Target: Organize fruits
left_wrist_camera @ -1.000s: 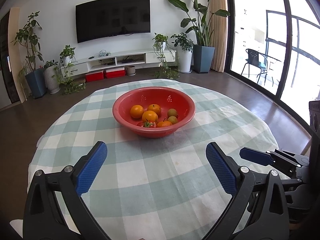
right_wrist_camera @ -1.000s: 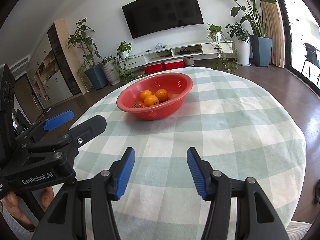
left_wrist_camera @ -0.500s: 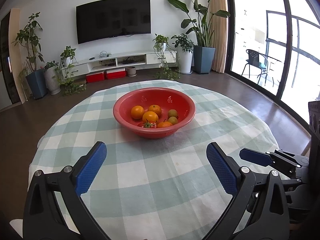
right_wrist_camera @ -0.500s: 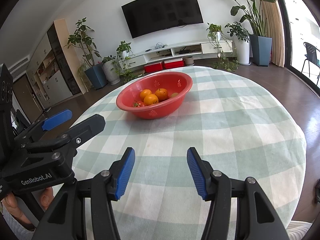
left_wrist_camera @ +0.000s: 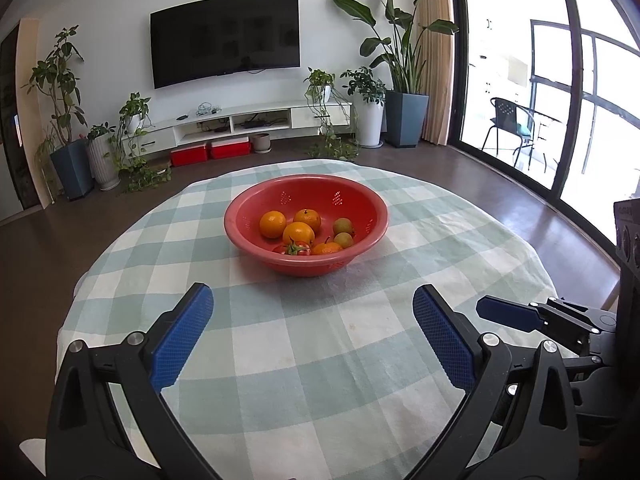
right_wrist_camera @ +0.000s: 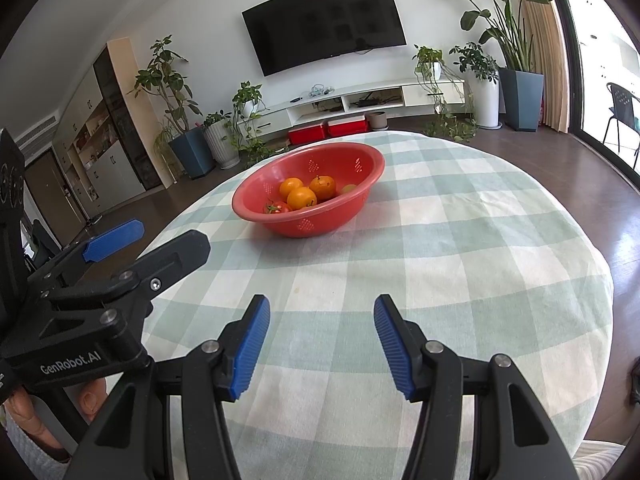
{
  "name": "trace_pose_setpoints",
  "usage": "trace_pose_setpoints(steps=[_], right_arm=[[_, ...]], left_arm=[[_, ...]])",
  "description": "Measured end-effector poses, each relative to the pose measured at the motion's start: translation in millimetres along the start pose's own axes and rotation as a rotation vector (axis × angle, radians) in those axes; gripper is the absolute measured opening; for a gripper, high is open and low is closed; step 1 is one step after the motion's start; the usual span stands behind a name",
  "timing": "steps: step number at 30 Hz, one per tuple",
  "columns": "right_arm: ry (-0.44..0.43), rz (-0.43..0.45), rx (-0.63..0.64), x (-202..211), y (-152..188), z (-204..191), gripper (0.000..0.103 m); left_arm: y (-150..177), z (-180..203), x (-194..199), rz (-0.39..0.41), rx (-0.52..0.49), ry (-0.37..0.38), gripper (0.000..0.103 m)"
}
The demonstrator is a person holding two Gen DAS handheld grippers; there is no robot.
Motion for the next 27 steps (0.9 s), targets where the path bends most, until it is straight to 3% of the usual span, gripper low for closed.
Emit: trace_pose_setpoints(steps=[11, 27], right_arm=[[0.000, 0.000, -0.002, -0.2, 0.1, 1.3, 0.058], [0.001, -0.001, -0.001, 0.4, -0.3, 0.8, 0.058]], left_arm=[[1.1, 0.2, -2.4, -0.002, -0.017, -0.042, 0.102], [1.3, -0.2, -1.6, -0.004, -0.013, -0.031, 0.102]])
Point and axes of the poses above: each gripper's, at about its wrist camera, not at the fingertips, and x roughly against the way its jaws point, z to its right, y to its underside, the point moved 3 cm from there along -x, roughly the way its jaws point, and after that the axes turned 9 degrees about x, right-handed, at the moved point
